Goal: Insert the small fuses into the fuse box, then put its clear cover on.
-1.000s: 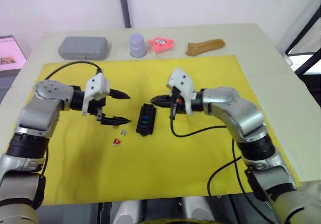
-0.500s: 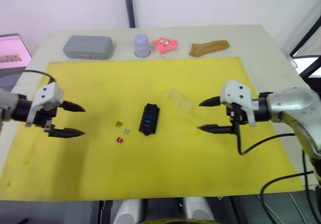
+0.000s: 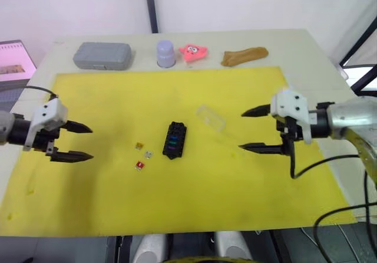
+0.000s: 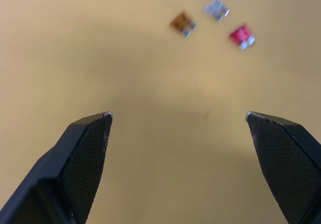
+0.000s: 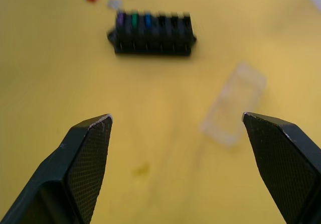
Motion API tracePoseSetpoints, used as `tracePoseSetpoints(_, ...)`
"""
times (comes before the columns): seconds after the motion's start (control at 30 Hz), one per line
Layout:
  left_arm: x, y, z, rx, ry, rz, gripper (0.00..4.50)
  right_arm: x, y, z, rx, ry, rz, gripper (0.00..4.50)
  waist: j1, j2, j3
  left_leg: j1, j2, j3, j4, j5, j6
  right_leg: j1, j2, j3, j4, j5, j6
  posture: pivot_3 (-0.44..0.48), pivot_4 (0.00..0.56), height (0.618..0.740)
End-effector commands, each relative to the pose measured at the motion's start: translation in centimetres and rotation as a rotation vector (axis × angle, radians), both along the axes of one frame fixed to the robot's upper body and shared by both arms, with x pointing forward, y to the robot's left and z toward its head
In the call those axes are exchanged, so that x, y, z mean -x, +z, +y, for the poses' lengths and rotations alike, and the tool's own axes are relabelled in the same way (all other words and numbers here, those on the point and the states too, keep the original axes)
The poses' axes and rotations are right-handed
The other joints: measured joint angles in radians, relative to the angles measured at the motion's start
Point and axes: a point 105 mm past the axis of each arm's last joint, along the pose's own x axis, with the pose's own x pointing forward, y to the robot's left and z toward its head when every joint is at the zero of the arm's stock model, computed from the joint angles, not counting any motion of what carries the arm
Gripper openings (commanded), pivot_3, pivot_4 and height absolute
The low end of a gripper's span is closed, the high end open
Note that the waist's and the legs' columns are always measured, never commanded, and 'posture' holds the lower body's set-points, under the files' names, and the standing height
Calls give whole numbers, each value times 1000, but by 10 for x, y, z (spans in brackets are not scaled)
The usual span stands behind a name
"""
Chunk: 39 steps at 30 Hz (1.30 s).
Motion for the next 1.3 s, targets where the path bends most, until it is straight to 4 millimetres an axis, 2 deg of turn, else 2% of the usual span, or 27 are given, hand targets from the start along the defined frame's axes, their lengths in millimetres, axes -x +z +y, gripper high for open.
tracePoseSetpoints(0.03, -5, 2, -18, 86, -2, 53, 4500, 5, 13, 27, -36, 84, -47, 4405, 1, 0, 0, 0, 0, 0, 0, 0, 0, 0, 0, 0, 0, 0, 0, 0, 150, 740)
tracePoseSetpoints(0.2, -10, -7, -36, 204, 48, 208, 4500, 8, 18, 56, -62, 163, -53, 4405, -2, 0, 0, 0, 0, -1, 0, 0, 0, 0, 0, 0, 0, 0, 0, 0, 150, 740)
tracePoseSetpoints(0.33, -6, -21, -54, 343, 130, 454, 4500, 10, 20, 91, -67, 245, -71, 4405, -5, 0, 0, 0, -1, -2, 0, 0, 0, -1, 0, 0, 0, 0, 0, 0, 150, 740)
tracePoseSetpoints(0.43, -5, -23, -59, 437, 208, 573, 4500, 10, 22, 105, -73, 270, -82, 4405, -5, 0, 0, 0, -1, -3, 1, 0, 0, -2, 0, 0, 3, 0, 0, 0, 150, 740)
tracePoseSetpoints(0.53, -10, -26, -55, 491, 287, 616, 3688, 10, 21, 109, -73, 271, -82, 4500, -3, 0, 0, 0, -1, -4, 1, 0, 0, -2, -1, 0, 3, 0, 0, 0, 150, 740)
tracePoseSetpoints(0.57, -12, -27, -53, 501, 311, 632, 3290, 10, 21, 111, -73, 273, -82, 4500, -3, 0, 0, 0, -1, -4, 1, 0, 0, -2, -1, 0, 2, 0, 0, 0, 150, 740)
tracePoseSetpoints(0.73, -15, -26, -53, 531, 357, 660, 3290, 12, 20, 113, -76, 281, -75, 4500, -2, 0, 0, 0, -2, -4, 2, 0, 0, -2, -1, 0, 3, 0, 0, 0, 150, 740)
tracePoseSetpoints(0.93, -23, -36, -59, 562, 406, 699, 3290, 11, 21, 114, -75, 279, -74, 4500, -2, 0, 0, 0, -2, -4, 2, 0, 0, -2, -1, 0, 3, 0, 0, 0, 150, 740)
tracePoseSetpoints(1.3, -31, -49, -74, 543, 375, 714, 3290, 10, 25, 116, -70, 273, -89, 4500, 1, 0, 0, 0, -3, -4, 3, 0, 0, -2, -2, 0, 4, 0, 0, 0, 150, 740)
